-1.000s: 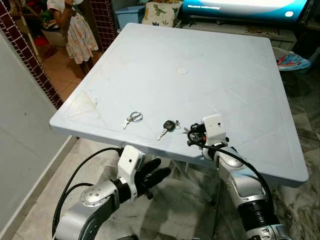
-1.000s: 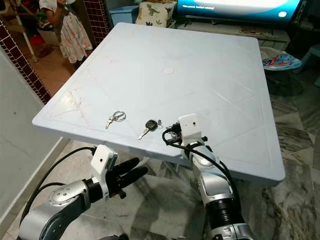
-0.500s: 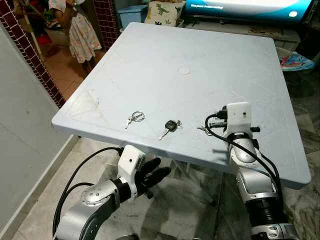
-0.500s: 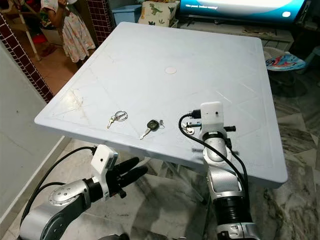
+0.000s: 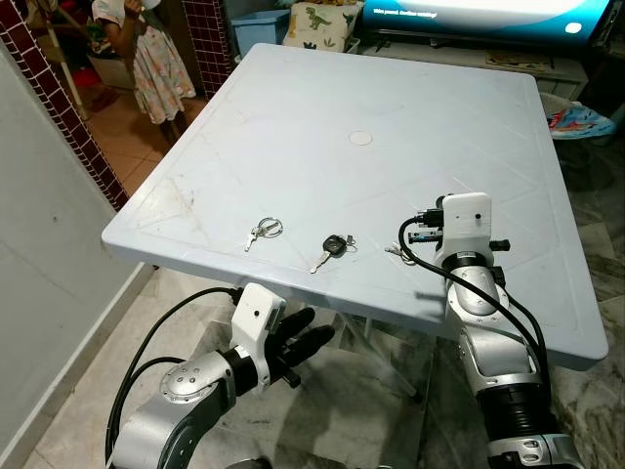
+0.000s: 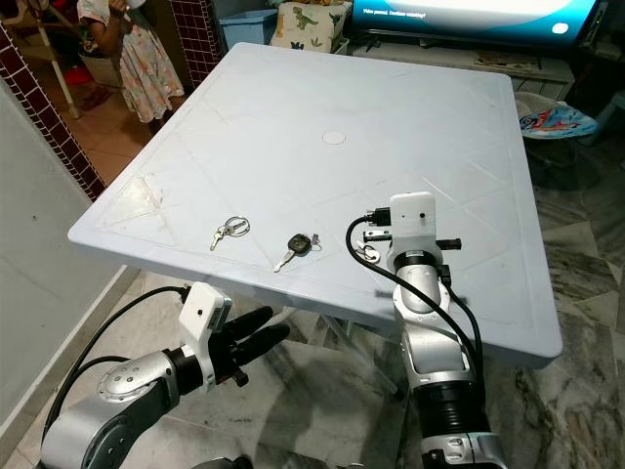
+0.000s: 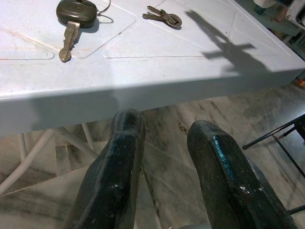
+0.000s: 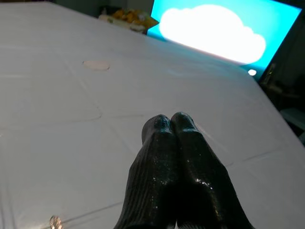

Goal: Hang keys on a hook

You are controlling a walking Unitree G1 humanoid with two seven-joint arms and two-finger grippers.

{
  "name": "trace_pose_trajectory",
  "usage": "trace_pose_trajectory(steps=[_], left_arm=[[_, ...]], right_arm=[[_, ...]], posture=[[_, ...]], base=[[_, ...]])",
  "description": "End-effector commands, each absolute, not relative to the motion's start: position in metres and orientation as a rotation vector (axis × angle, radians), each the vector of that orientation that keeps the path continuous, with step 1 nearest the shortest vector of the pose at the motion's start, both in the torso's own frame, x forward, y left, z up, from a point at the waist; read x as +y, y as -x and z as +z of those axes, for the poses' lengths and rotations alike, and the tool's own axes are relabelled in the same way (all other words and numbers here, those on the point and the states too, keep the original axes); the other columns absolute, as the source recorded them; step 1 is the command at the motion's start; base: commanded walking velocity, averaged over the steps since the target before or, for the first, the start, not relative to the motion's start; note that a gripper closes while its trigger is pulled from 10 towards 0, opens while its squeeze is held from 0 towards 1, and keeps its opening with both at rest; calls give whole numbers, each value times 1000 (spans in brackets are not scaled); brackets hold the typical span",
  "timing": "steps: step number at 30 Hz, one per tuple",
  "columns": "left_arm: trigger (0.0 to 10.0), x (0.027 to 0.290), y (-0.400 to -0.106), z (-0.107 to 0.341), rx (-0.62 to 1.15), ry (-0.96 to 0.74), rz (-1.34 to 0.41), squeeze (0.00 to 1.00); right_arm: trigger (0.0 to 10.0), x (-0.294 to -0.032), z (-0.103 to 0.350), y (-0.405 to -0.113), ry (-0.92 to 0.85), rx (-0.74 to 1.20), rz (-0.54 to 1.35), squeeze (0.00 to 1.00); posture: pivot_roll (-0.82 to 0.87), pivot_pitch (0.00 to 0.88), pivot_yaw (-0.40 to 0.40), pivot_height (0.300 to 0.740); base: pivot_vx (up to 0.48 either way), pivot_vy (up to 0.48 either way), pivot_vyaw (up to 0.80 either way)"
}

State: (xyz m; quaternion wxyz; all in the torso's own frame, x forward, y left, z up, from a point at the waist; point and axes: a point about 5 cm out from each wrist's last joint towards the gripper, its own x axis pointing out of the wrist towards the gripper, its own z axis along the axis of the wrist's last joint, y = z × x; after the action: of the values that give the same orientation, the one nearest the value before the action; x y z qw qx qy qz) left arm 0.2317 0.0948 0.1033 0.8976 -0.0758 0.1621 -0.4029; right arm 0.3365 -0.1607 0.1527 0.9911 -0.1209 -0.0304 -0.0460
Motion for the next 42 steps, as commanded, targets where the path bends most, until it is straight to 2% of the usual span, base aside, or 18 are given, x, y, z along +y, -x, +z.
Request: trace_pose_trajectory(steps=[1,9,21,33,42], left_arm=[[10000,96,-231,101,345,145,-826,0],[10000,95,-231,101,346,148,-823,0],[10000,95,-231,101,346,147,-824,0],[10000,95,-231,100,348,146,-827,0],[10000,95,-230,100,351,145,-830,0]], right_arm=[[10000,-153,154,-334,216,-47,-52,1000],[10000,-138,135,-324,209,26,38,1000],[10000,-148,126,-318,214,107,19,1000],[10000,-134,122,-307,175,140,59,1000],[10000,-136,113,-306,143,200,58,1000]], posture=[[-56,119,26,740],[-54,121,24,740],[-54,120,22,740],[-55,119,24,740],[-56,121,24,740]], base=[[0,0,0],[0,0,0],[0,0,0],[0,0,0],[0,0,0]])
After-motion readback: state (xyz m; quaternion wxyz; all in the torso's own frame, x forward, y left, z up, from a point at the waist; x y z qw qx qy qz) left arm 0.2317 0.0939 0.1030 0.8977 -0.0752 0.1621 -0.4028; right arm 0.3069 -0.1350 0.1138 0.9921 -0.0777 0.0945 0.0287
